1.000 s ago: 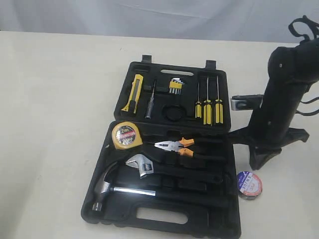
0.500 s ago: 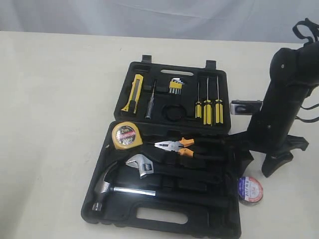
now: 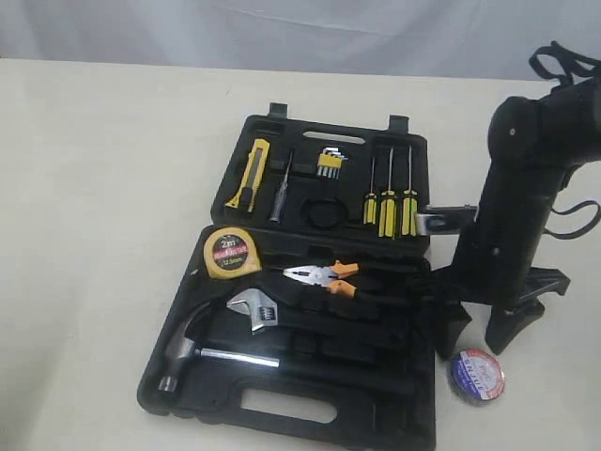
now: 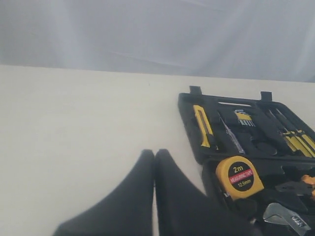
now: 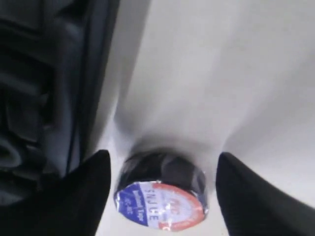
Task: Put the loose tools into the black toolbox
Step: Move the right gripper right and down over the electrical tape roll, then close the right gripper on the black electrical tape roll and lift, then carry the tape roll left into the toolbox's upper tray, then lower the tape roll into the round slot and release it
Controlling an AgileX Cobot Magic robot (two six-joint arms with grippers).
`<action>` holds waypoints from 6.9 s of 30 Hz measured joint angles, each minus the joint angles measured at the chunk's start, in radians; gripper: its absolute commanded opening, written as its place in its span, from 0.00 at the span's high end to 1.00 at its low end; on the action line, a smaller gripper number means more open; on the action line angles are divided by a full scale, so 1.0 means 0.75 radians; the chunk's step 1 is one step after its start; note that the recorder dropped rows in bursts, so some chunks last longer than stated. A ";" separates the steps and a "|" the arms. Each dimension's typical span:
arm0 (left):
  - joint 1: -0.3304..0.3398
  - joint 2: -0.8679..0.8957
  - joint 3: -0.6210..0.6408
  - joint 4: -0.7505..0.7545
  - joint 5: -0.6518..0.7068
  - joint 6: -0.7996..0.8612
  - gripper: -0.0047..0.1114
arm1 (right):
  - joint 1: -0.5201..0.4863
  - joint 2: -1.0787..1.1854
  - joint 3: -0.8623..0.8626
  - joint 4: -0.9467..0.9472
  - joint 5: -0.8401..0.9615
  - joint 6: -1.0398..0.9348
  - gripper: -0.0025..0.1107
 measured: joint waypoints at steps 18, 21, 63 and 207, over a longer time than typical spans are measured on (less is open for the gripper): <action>0.000 0.000 0.000 0.000 0.000 0.000 0.96 | 0.115 0.000 0.053 -0.149 0.007 0.153 0.45; 0.000 0.000 0.000 0.000 0.000 0.000 0.96 | 0.115 0.000 0.071 -0.158 0.019 0.160 0.45; 0.000 0.000 0.000 0.000 0.000 0.000 0.96 | 0.115 0.124 0.090 -0.138 0.201 0.163 0.29; 0.000 0.000 0.000 0.000 0.000 0.000 0.96 | 0.301 0.312 -0.755 -0.077 -0.387 0.137 0.98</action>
